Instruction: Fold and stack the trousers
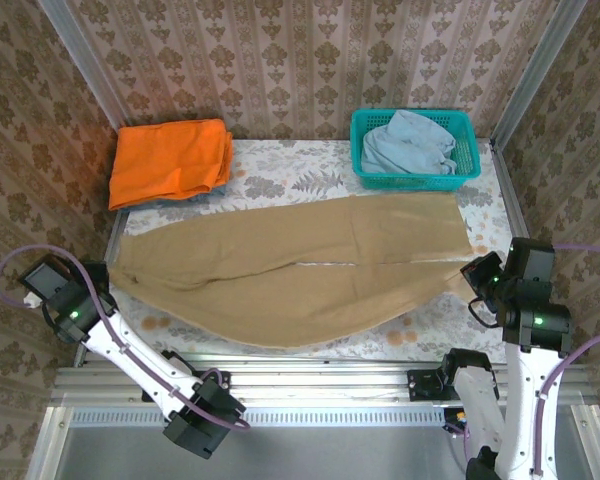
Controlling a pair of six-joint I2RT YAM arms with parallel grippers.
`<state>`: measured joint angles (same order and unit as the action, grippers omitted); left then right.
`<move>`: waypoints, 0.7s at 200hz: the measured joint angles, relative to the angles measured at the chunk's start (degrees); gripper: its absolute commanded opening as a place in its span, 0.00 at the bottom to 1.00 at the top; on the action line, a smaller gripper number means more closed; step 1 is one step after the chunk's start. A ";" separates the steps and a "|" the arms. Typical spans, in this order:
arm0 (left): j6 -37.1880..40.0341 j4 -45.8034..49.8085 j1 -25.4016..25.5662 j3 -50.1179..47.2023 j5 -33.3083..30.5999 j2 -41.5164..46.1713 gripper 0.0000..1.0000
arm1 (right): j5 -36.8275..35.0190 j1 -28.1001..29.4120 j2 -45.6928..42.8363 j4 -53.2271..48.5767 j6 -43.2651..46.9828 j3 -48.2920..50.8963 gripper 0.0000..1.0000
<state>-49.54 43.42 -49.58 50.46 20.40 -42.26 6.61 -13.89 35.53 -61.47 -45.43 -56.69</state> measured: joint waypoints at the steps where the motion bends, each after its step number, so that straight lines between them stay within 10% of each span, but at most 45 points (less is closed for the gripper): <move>1: 0.04 0.02 0.00 0.00 0.00 -0.02 0.00 | 0.04 -0.02 0.02 0.04 0.09 0.09 0.00; 140: 0.26 -8.66 9.86 17.53 -4.66 -27.76 0.00 | 5.03 -6.36 42.51 26.43 -1.42 -11.85 0.00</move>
<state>-49.28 34.76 -39.72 67.99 15.75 -70.02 11.64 -20.25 78.04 -35.05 -46.85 -68.53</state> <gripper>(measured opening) 0.058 0.059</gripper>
